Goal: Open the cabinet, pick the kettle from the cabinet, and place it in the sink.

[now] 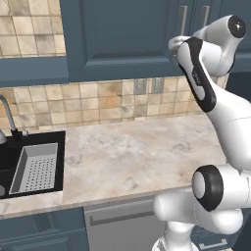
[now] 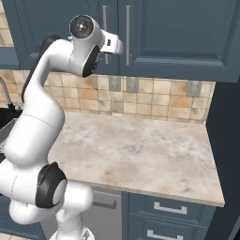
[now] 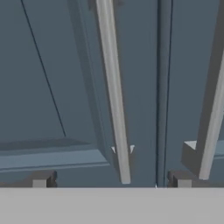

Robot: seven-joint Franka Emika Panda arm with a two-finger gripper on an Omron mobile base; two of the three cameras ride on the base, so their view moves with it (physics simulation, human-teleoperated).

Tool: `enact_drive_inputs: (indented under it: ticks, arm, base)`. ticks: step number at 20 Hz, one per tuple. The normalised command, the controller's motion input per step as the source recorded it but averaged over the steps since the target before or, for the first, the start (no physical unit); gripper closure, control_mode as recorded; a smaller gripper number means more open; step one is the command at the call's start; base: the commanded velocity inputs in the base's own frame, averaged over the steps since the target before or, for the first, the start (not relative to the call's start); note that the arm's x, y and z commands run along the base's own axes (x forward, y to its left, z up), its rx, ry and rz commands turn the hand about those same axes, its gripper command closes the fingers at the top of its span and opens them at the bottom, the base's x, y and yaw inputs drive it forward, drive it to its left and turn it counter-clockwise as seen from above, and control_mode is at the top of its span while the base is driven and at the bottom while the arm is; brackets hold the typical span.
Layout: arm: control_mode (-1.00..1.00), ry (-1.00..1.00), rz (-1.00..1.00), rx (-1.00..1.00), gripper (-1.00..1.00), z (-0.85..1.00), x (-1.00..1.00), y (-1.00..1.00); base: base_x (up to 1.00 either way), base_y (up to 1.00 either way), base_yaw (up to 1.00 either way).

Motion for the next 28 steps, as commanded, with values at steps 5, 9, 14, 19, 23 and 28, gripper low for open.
enact_drive_inputs:
  ticks: [5, 9, 14, 19, 23, 28]
  arm:
    - [-1.00, 0.00, 0.02, 0.00, -1.00, 0.07, 0.31, -0.04]
    - [-1.00, 0.00, 0.03, 0.00, -1.00, 0.03, 0.36, -0.01]
    - [-1.00, 0.00, 0.04, 0.00, -1.00, 0.00, 0.37, 0.00]
    - [-1.00, 0.00, 0.05, 0.00, -1.00, 0.00, 0.36, -0.01]
    - [-1.00, 0.00, 0.05, 0.00, -1.00, 0.00, 0.37, -0.02]
    - [-1.00, 0.01, 0.04, 0.00, -1.00, -0.03, 0.38, 0.00]
  base:
    - [0.00, 0.00, 0.00]
    - [0.00, 0.00, 0.00]
    - [0.00, 0.00, 0.00]
    - [0.00, 0.00, 0.00]
    - [0.00, 0.00, 0.00]
    - [0.00, 0.00, 0.00]
